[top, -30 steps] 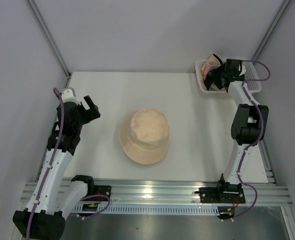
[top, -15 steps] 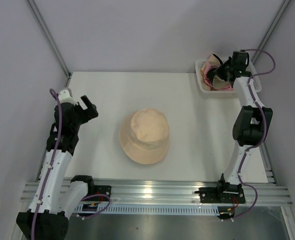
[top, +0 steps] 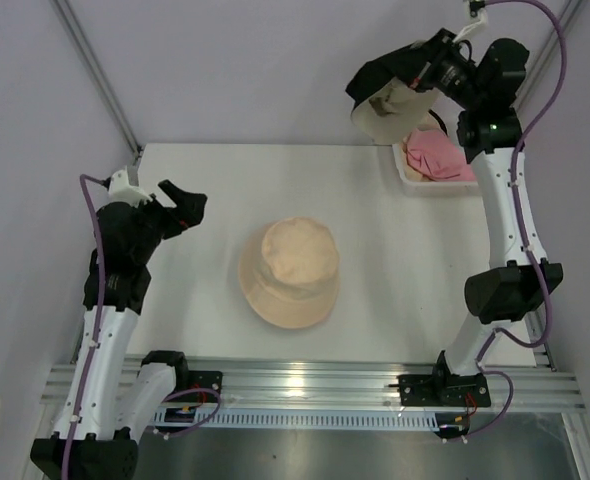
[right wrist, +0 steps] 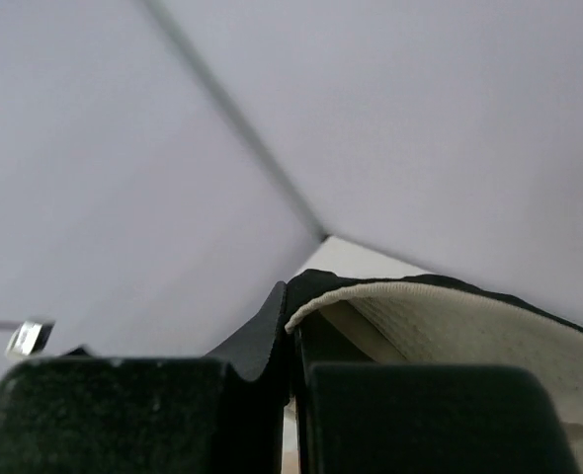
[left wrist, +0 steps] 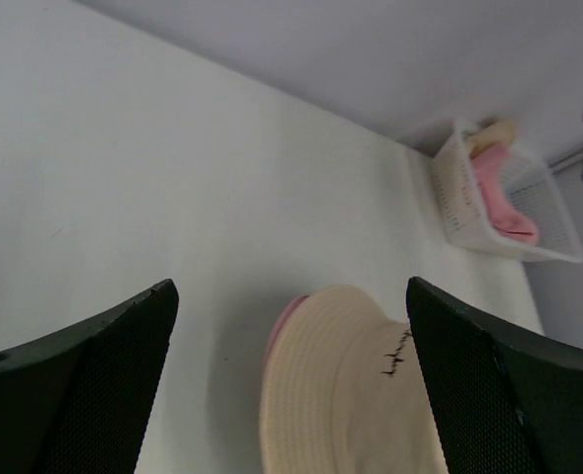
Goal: Stack the hats
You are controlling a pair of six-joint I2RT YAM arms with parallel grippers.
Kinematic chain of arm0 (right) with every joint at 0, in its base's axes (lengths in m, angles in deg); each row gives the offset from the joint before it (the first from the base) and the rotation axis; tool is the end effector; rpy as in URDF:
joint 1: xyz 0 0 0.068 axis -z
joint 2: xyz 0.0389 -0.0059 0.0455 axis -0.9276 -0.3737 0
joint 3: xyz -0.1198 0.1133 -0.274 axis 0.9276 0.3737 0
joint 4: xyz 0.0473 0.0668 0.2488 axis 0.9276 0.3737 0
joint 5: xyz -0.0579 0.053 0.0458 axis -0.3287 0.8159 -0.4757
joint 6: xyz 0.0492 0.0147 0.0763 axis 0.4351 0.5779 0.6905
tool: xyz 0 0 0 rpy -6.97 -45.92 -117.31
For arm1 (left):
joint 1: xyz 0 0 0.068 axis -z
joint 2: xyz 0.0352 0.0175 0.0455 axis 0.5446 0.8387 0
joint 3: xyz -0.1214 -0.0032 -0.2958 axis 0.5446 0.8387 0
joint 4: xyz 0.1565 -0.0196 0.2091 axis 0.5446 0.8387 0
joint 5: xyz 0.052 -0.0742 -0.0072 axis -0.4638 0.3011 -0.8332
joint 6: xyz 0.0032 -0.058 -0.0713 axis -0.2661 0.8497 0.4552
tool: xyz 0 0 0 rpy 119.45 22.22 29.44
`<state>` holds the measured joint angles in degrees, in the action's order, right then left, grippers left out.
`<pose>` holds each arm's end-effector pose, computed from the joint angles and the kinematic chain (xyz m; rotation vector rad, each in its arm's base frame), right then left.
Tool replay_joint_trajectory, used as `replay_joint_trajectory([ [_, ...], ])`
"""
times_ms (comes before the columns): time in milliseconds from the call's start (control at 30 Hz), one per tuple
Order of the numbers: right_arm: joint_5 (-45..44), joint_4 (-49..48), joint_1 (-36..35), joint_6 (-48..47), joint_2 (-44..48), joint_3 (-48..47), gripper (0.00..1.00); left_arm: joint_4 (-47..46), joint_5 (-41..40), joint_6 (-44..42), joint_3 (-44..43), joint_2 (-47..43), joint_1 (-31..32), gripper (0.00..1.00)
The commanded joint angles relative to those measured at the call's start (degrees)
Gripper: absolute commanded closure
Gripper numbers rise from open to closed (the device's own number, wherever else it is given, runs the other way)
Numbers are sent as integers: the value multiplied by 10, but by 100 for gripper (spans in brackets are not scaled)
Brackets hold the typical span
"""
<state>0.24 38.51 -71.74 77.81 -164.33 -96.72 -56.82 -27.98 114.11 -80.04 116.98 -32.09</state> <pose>0.4347 0.0795 0.5830 -0.1927 1.4703 1.0157 0.1923 -0.0126 0.3818 -0.3576 1.7979 -0.4686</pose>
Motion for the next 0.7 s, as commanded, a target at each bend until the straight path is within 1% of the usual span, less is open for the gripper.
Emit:
replay_joint_trajectory([
  [0, 103, -51, -66, 27, 3, -15, 100, -70, 99, 72, -50, -5, -5, 1],
  [67, 125, -53, -93, 28, -4, -30, 100, -79, 125, 79, -62, -1, -4, 0],
  [133, 143, -58, -133, 48, -16, -39, 100, -95, 174, 75, -66, 5, -2, 1],
  [167, 152, -86, -145, 59, -18, -40, 100, -101, 192, 73, -67, 6, -3, 1],
  [200, 161, -96, -169, 83, -23, -39, 100, -122, 216, 53, -67, 8, -3, 1],
  [233, 166, -102, -181, 88, -31, -40, 100, -131, 260, 42, -67, 13, -2, 0],
  [267, 169, -108, -192, 92, -34, -42, 100, -134, 271, 29, -68, 14, -2, 0],
  [300, 170, -102, -215, 89, -37, -45, 100, -133, 279, -5, -68, 14, -2, 0],
  [367, 173, -87, -236, 82, -44, -52, 100, -123, 283, -46, -68, 16, -2, 1],
  [400, 175, -80, -245, 80, -45, -54, 100, -115, 282, -93, -64, 14, -2, 1],
  [433, 179, -74, -262, 78, -46, -56, 100, -115, 289, -114, -60, 10, -3, 0],
  [467, 186, -73, -274, 78, -48, -56, 100, -122, 297, -154, -48, 7, -2, 0],
  [500, 188, -72, -274, 78, -48, -56, 100, -122, 307, -172, -41, 2, -2, 0],
  [533, 190, -72, -285, 79, -49, -56, 100, -143, 328, -185, -33, -8, -3, 0],
  [633, 194, -72, -297, 81, -52, -58, 100, -174, 350, -222, -2, -19, -3, 1],
  [667, 197, -76, -304, 88, -53, -57, 100, -185, 355, -227, -2, -17, -3, 4],
])
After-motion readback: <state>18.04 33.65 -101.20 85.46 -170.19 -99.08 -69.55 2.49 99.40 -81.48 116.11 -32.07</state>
